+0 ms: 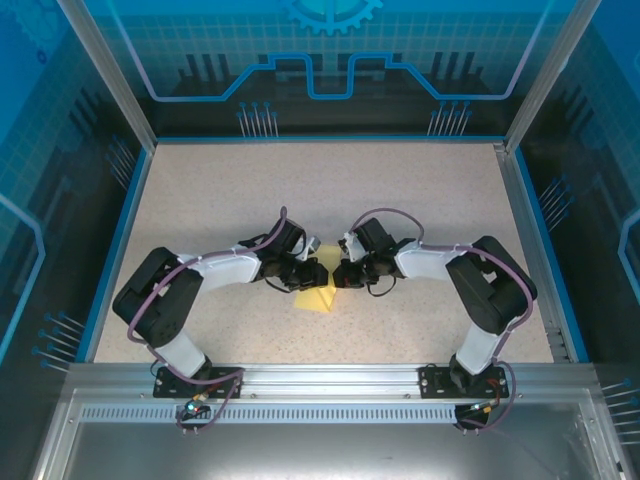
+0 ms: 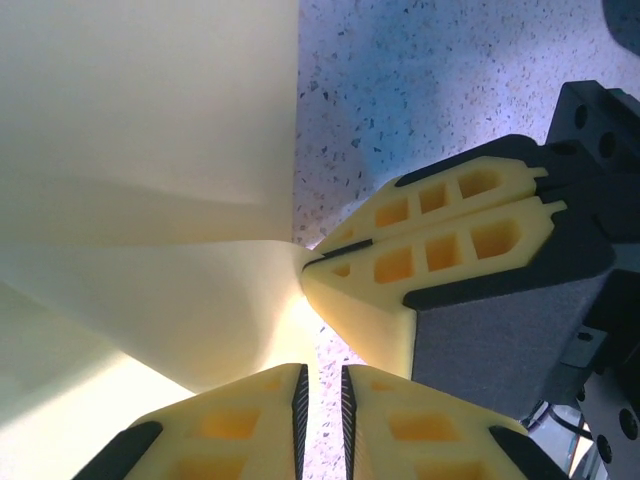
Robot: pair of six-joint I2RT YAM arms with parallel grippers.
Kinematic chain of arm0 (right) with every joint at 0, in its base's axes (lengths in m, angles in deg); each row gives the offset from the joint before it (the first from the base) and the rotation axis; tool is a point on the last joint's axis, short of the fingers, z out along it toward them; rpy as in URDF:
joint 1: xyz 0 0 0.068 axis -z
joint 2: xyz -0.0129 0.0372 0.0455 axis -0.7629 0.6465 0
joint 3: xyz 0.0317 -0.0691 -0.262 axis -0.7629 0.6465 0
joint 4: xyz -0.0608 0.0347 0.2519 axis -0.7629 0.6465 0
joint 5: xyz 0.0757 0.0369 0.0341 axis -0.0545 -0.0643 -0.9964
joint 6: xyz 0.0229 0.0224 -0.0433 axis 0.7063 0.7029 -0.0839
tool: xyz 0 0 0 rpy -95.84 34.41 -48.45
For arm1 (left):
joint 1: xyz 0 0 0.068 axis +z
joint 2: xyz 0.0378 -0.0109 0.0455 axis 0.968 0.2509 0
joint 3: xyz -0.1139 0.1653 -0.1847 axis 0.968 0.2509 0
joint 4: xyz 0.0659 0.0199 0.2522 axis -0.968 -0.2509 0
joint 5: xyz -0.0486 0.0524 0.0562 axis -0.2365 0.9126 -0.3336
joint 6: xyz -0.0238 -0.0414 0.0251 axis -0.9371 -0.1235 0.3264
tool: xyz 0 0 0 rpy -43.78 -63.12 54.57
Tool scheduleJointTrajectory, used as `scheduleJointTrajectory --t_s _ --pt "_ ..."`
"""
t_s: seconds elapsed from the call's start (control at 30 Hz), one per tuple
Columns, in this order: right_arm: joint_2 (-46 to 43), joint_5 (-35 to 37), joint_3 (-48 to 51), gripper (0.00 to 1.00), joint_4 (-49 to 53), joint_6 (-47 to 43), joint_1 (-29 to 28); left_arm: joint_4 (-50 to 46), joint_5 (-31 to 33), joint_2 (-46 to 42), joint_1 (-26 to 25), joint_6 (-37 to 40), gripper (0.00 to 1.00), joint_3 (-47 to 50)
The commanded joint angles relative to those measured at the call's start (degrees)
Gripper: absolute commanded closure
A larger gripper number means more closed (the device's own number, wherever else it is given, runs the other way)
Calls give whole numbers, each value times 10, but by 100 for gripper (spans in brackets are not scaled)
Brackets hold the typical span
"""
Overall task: Fold a paper plane with a square sheet of paper (pick it up from the middle)
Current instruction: Fold the triangle a second time at the center of the table.
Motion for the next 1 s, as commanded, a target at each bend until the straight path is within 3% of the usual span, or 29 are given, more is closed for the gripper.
scheduleJointTrajectory --t_s 0.0,0.97 --pt "12 6 -27 94 17 -14 -8 -13 5 9 4 4 79 -16" --pt "51 18 -60 92 32 -28 -8 -22 23 34 4 8 83 -24"
